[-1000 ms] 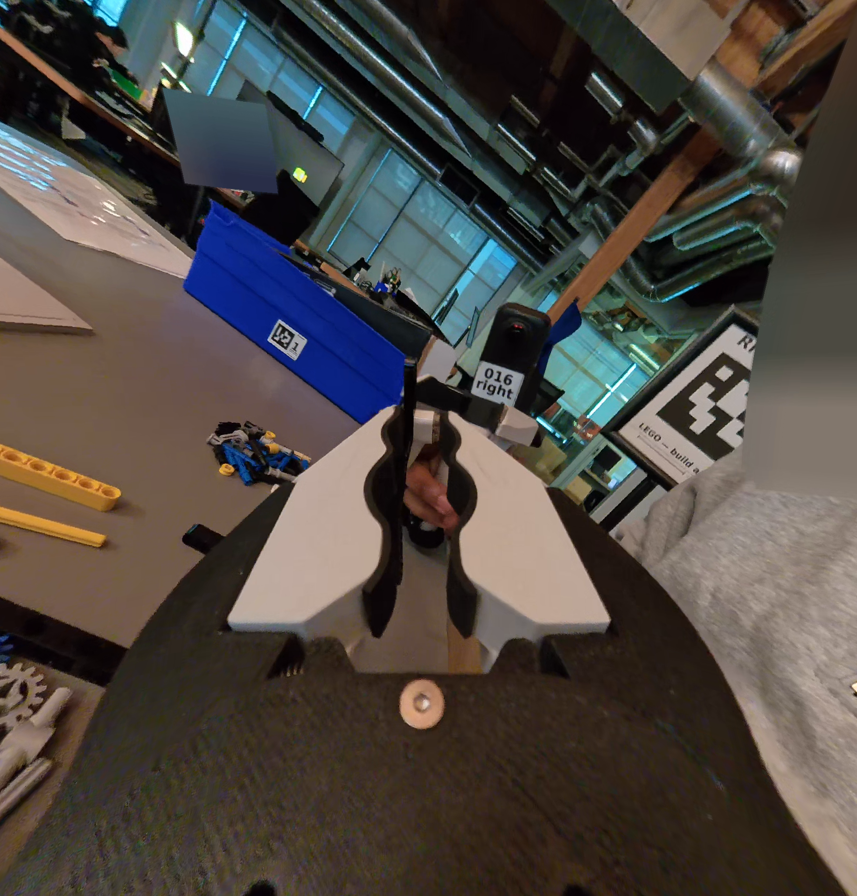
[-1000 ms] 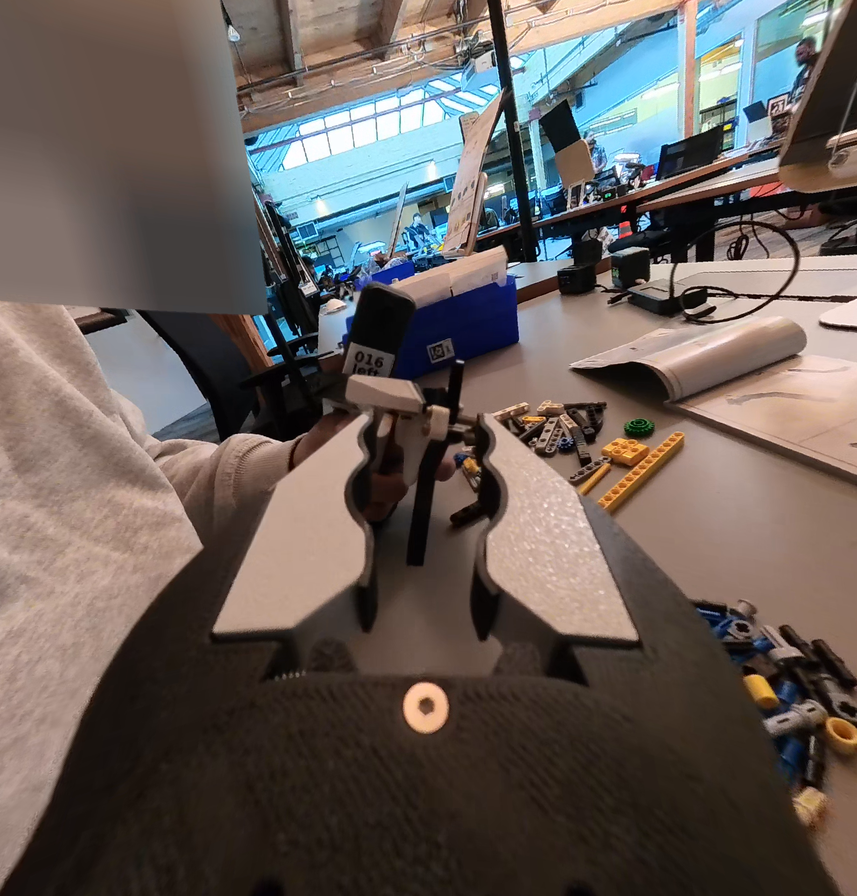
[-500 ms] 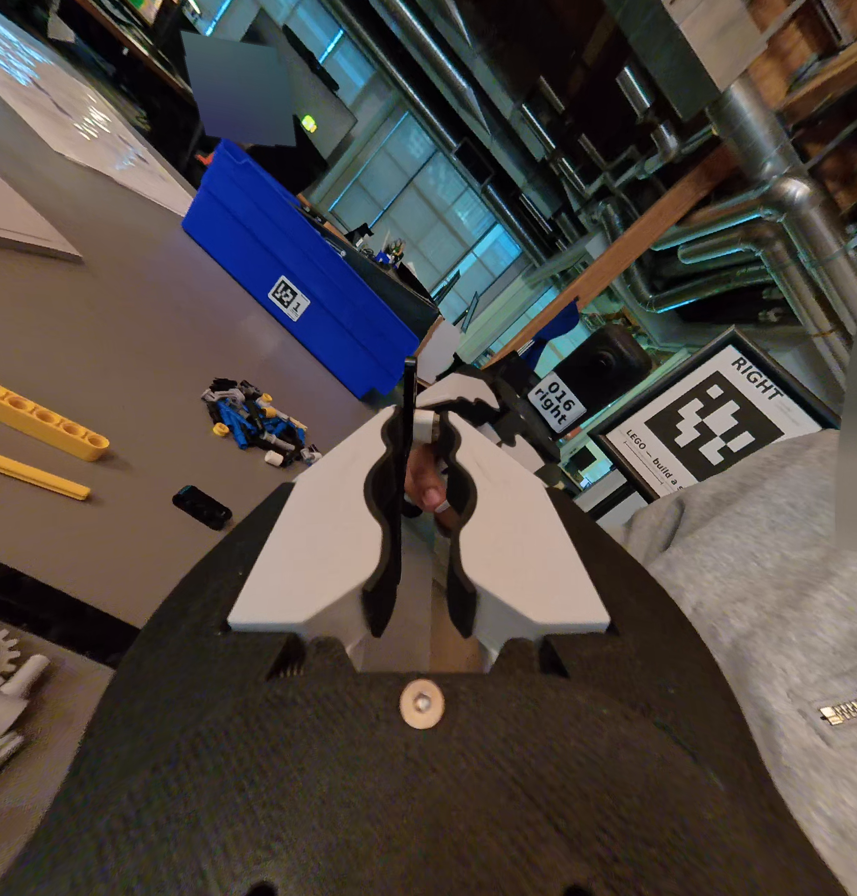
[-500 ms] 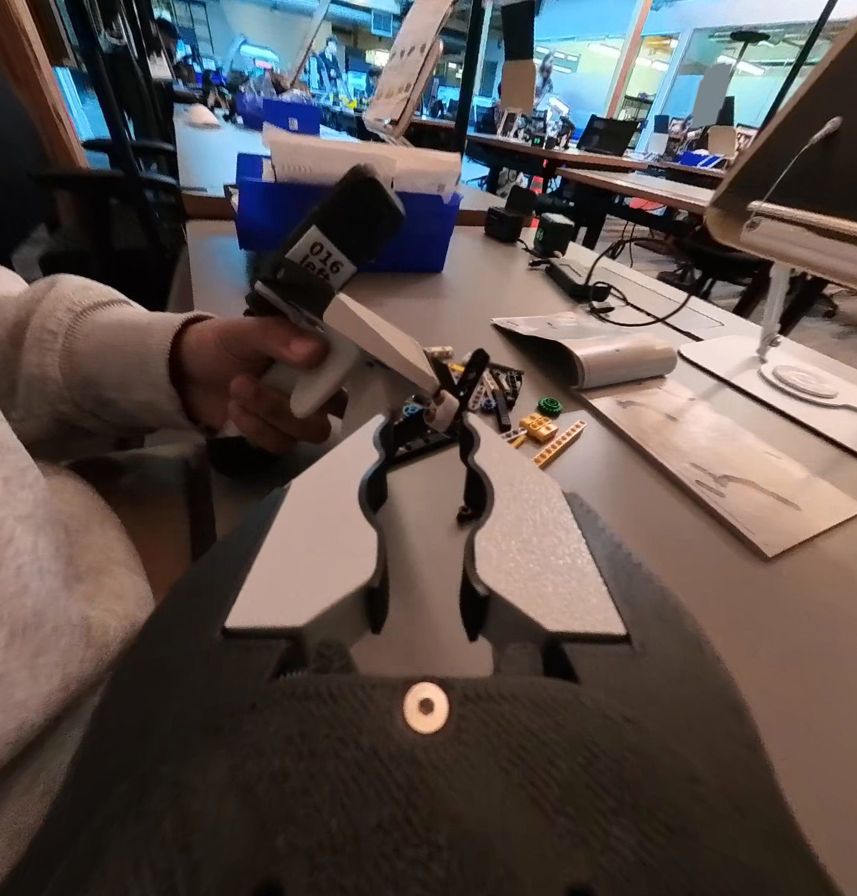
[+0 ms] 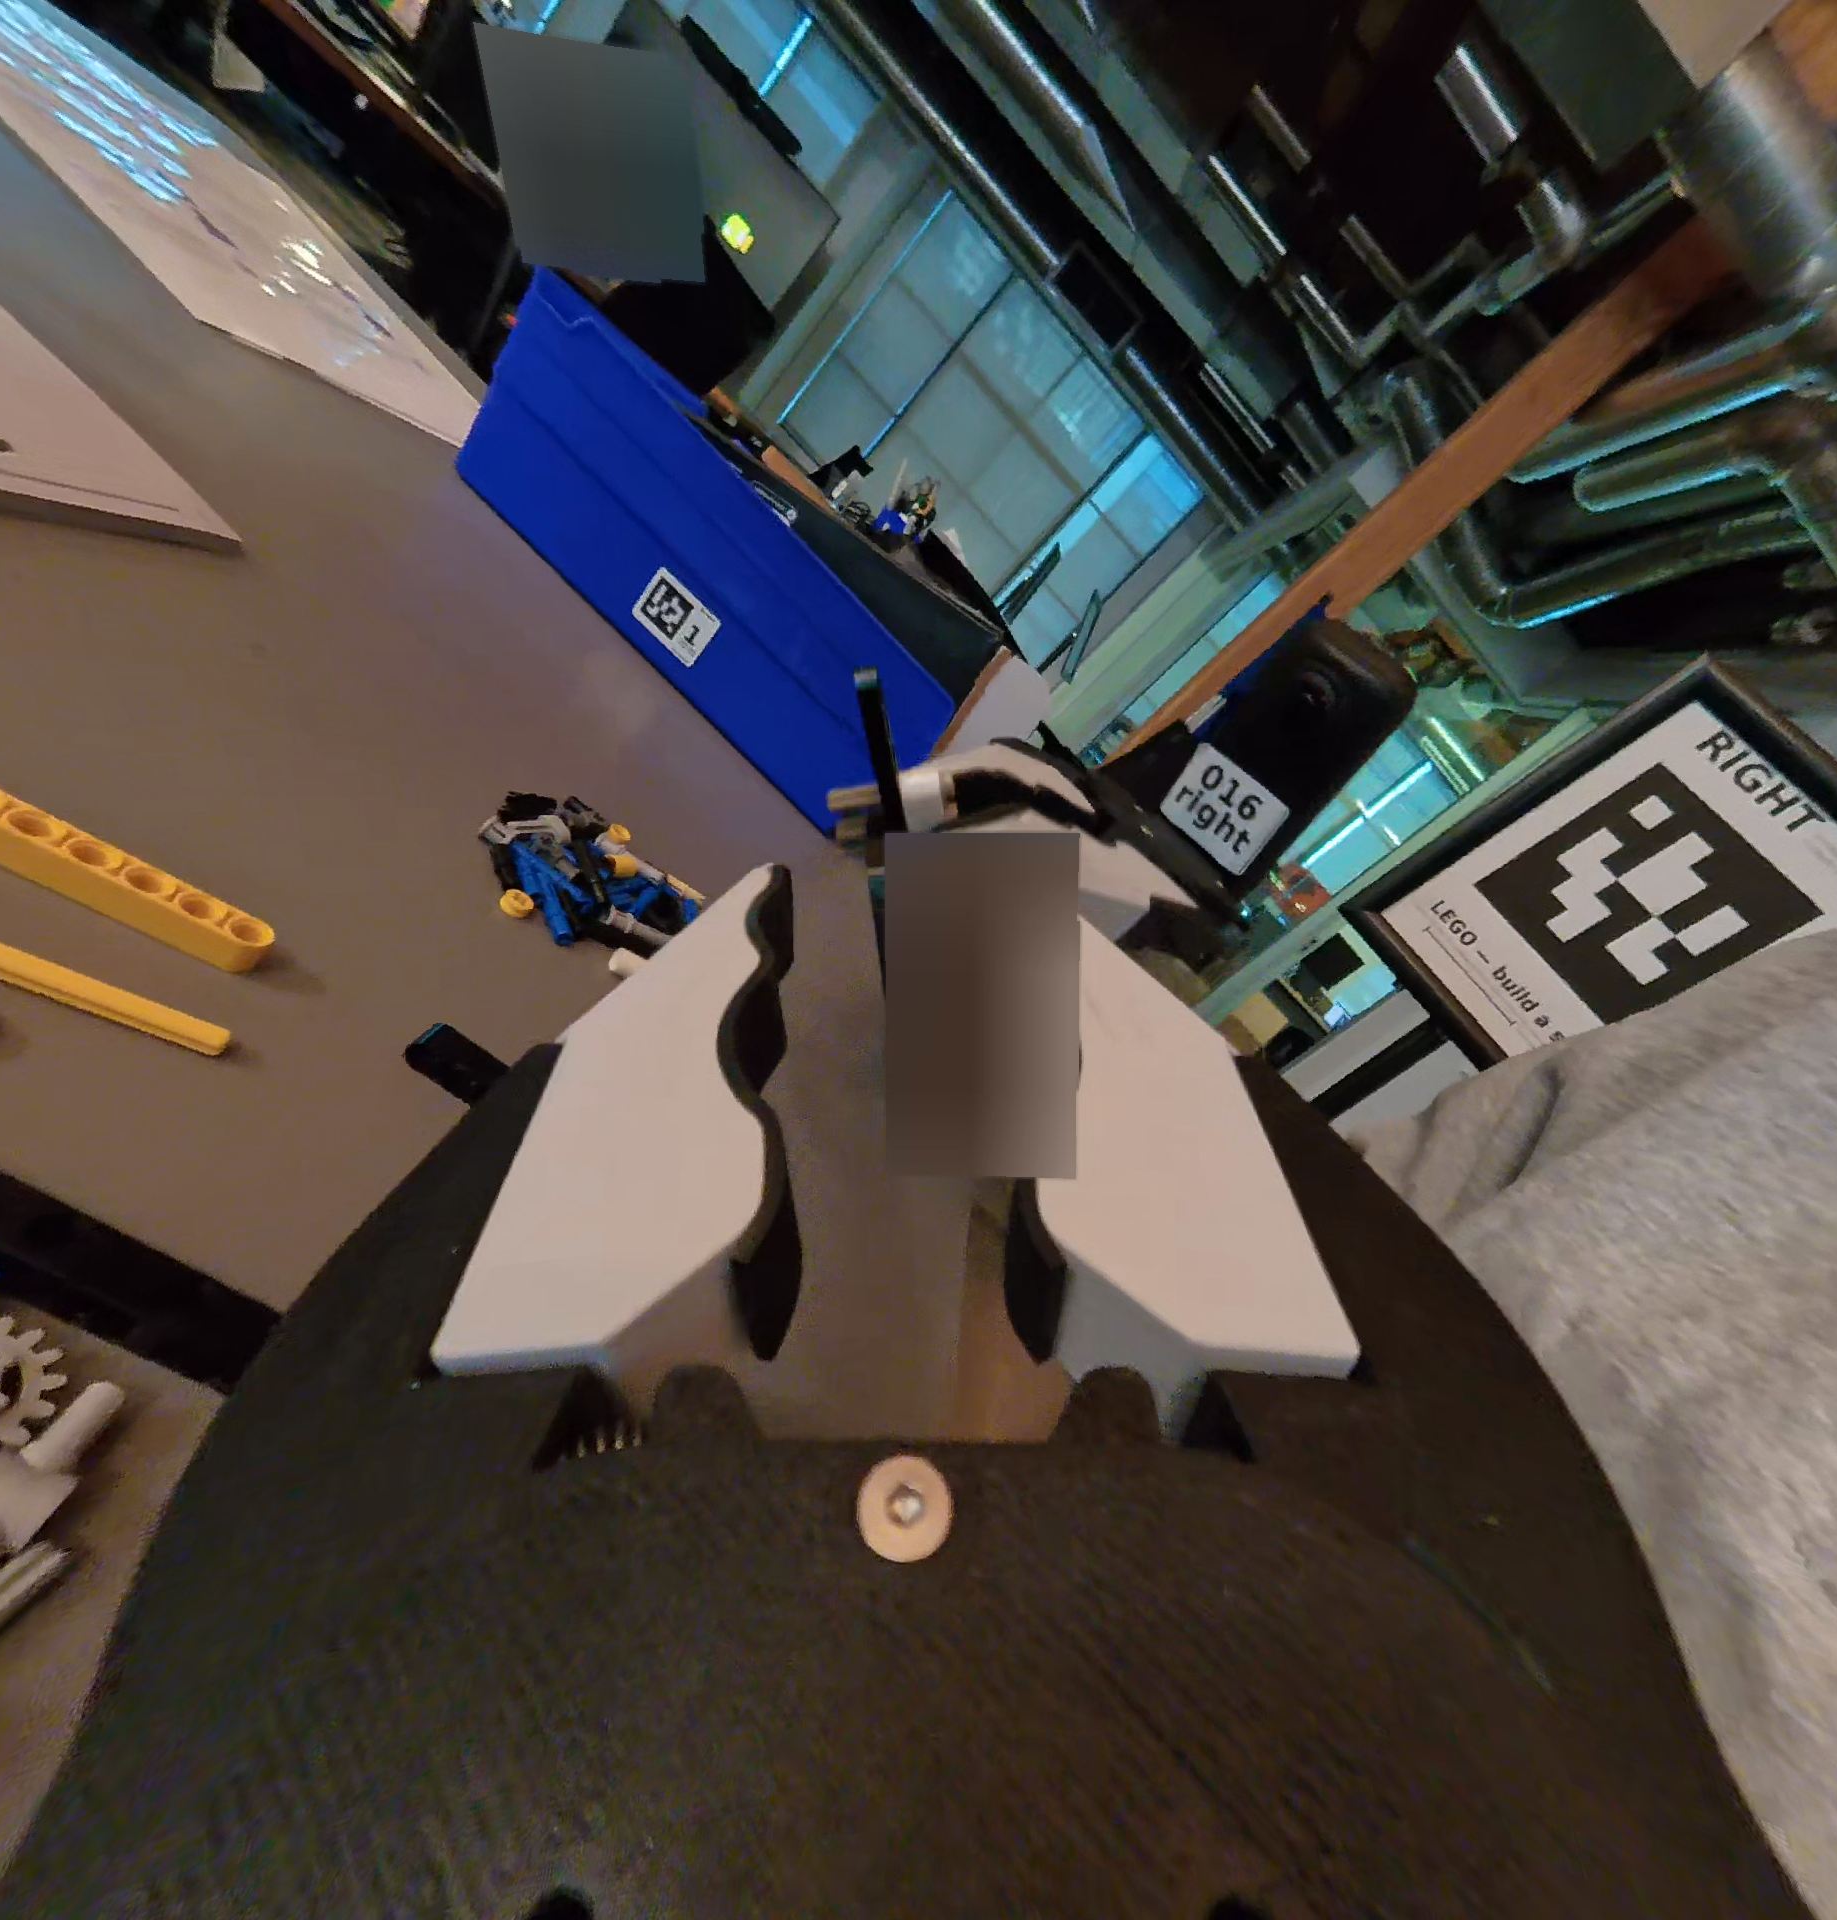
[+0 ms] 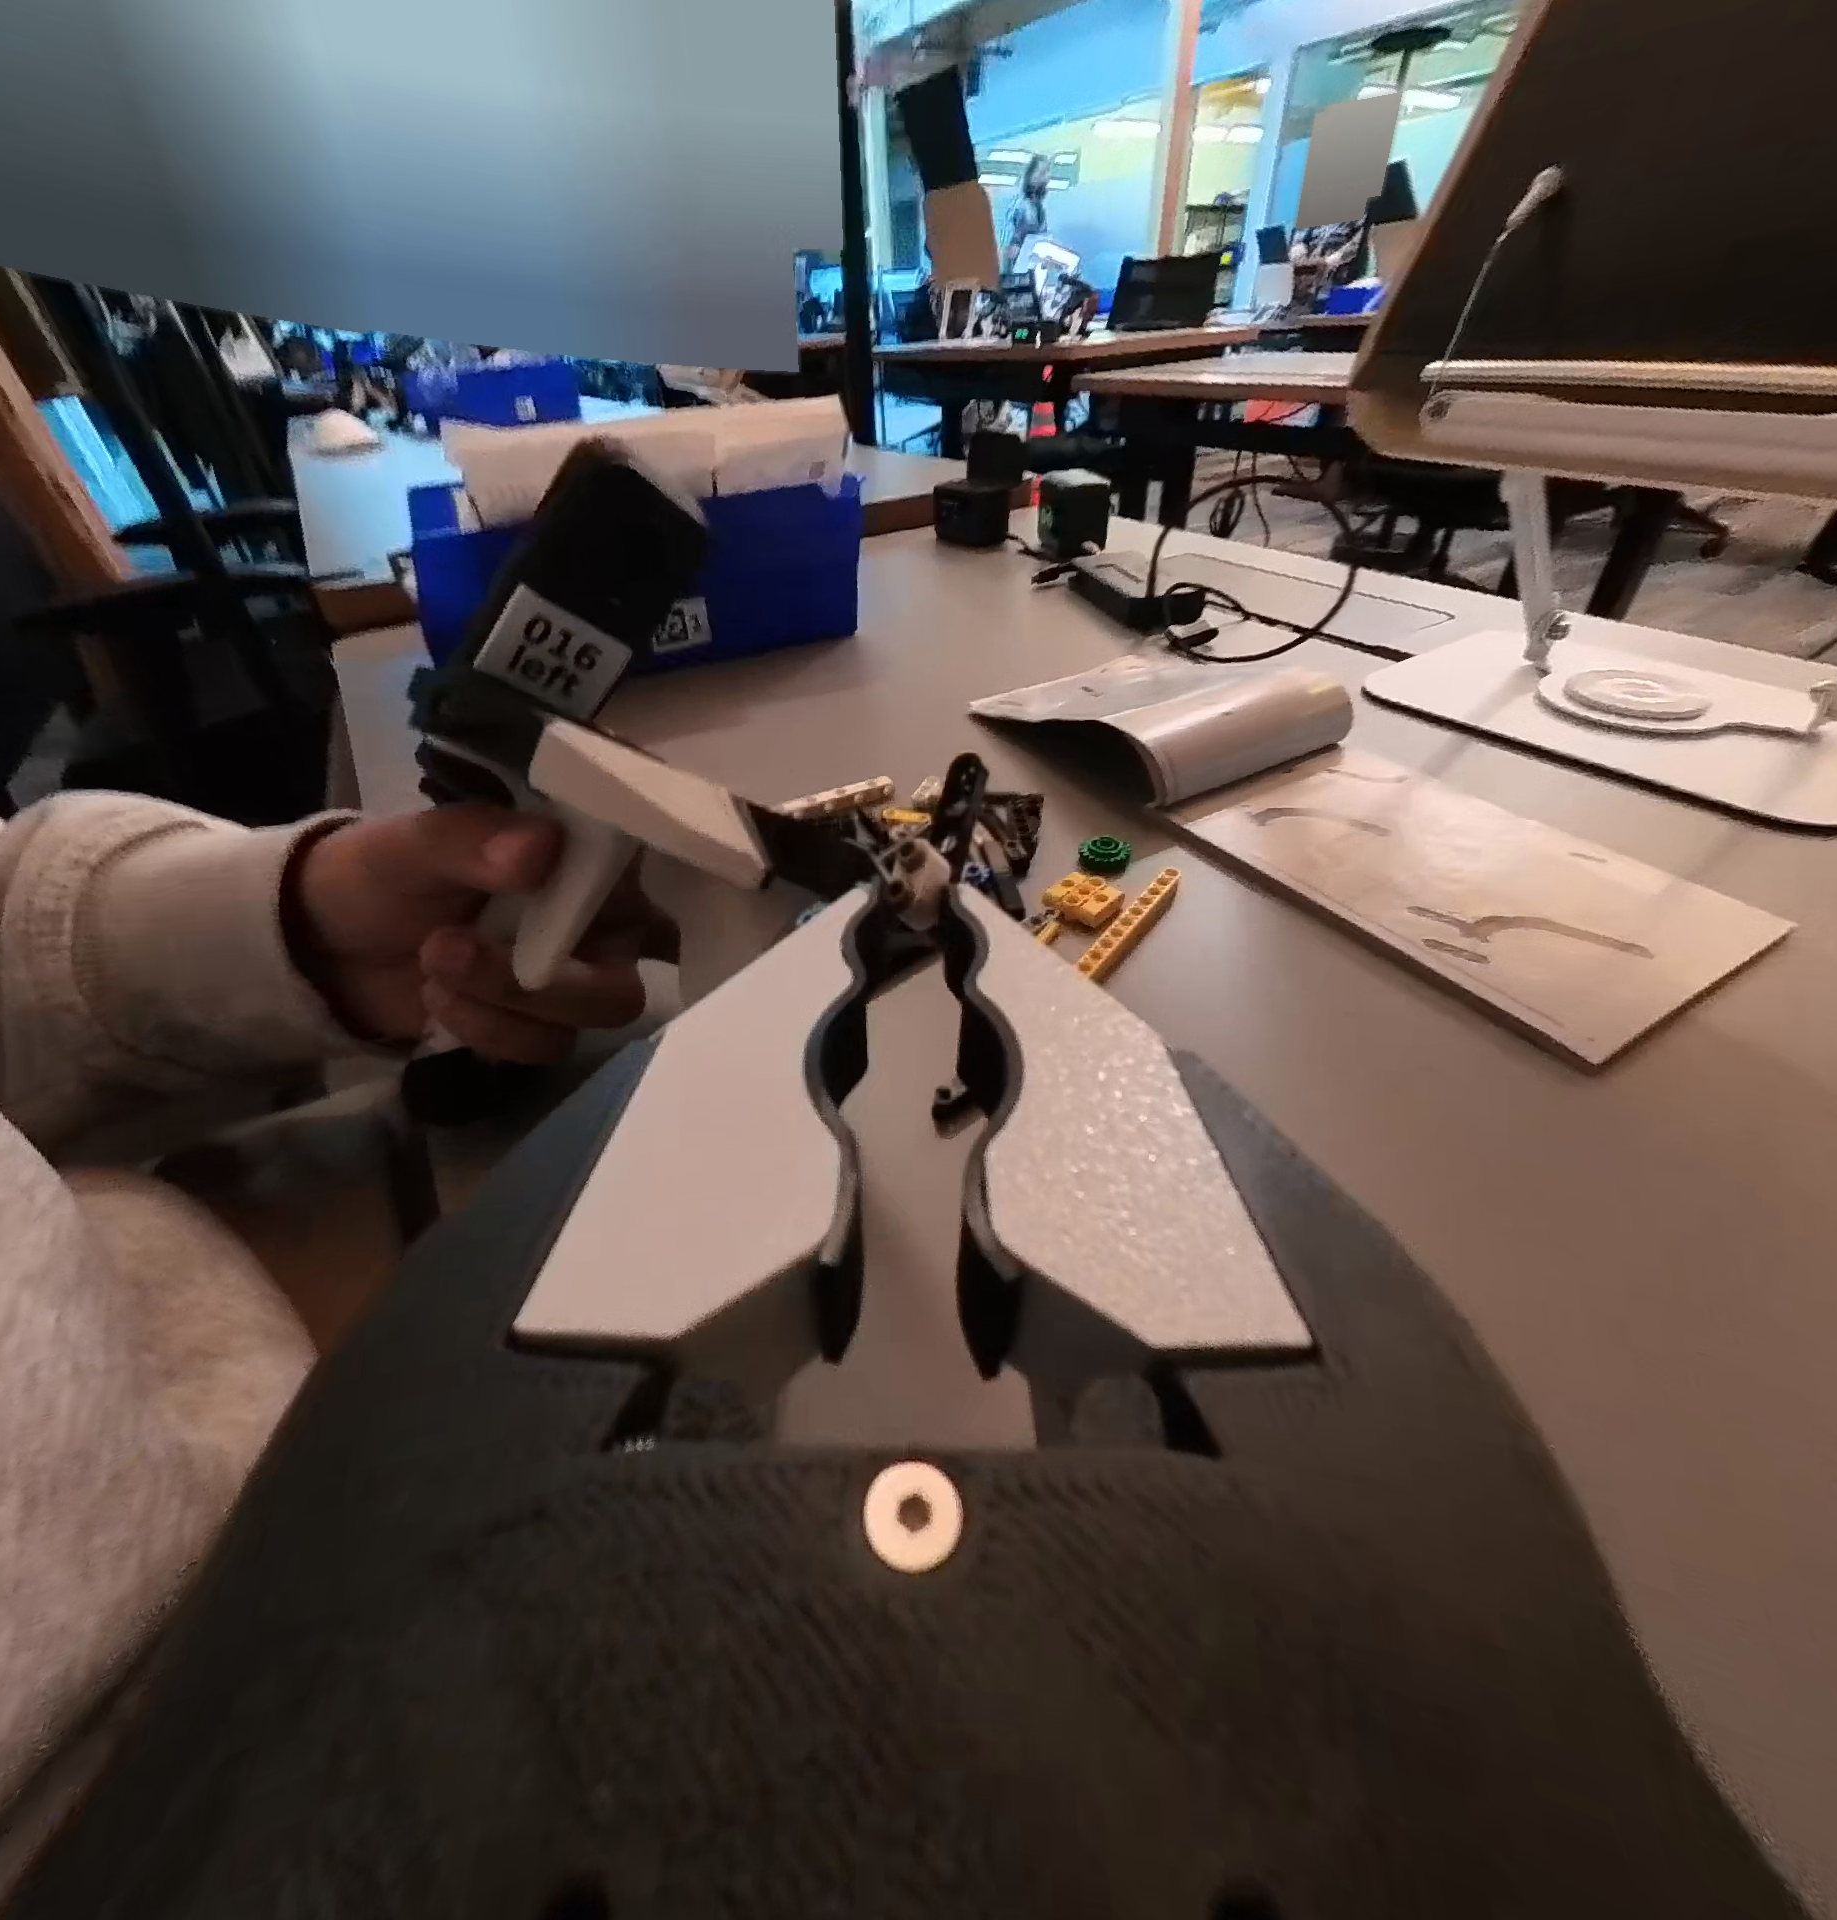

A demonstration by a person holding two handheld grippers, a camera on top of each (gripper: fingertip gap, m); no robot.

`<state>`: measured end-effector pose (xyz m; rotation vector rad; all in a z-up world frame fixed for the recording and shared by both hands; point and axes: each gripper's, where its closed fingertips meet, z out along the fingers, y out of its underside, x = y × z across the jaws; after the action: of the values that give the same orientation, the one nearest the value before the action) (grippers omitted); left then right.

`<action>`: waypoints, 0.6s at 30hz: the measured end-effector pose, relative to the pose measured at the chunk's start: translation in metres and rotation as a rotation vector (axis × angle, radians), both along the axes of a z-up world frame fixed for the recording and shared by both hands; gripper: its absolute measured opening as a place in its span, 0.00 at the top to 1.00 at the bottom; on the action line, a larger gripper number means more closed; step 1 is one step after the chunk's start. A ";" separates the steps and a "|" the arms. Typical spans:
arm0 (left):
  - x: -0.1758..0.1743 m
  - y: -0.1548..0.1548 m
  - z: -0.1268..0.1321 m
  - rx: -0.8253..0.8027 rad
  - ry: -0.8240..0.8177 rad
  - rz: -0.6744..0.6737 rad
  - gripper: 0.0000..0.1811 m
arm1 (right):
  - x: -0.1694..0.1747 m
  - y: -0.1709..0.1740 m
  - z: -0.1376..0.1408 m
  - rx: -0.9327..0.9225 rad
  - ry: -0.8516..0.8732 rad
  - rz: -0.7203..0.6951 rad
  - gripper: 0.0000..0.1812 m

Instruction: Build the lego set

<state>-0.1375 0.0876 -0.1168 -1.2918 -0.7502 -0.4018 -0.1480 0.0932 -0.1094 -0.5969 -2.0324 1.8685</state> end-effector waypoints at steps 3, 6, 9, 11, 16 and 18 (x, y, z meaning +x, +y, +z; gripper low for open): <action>0.009 0.007 -0.001 -0.003 -0.007 -0.055 0.80 | -0.003 0.006 0.007 -0.072 -0.023 -0.016 0.96; 0.016 0.016 -0.006 -0.027 -0.019 -0.090 0.82 | -0.005 0.008 0.011 -0.112 -0.032 -0.025 0.96; 0.019 0.020 -0.011 -0.064 -0.007 -0.095 0.89 | -0.004 0.008 0.014 -0.125 -0.021 -0.024 0.96; 0.018 0.018 -0.010 -0.075 0.017 -0.079 0.96 | -0.003 0.008 0.014 -0.130 -0.020 -0.016 0.96; 0.013 0.010 -0.006 -0.120 0.099 -0.026 0.97 | 0.000 0.009 0.019 -0.176 -0.028 0.021 0.95; 0.013 0.006 -0.005 -0.153 0.162 -0.012 0.97 | 0.004 0.008 0.022 -0.195 -0.034 0.066 0.94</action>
<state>-0.1250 0.0939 -0.1222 -1.4544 -0.6456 -0.2494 -0.1440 0.1008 -0.0875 -0.6211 -1.9260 2.1255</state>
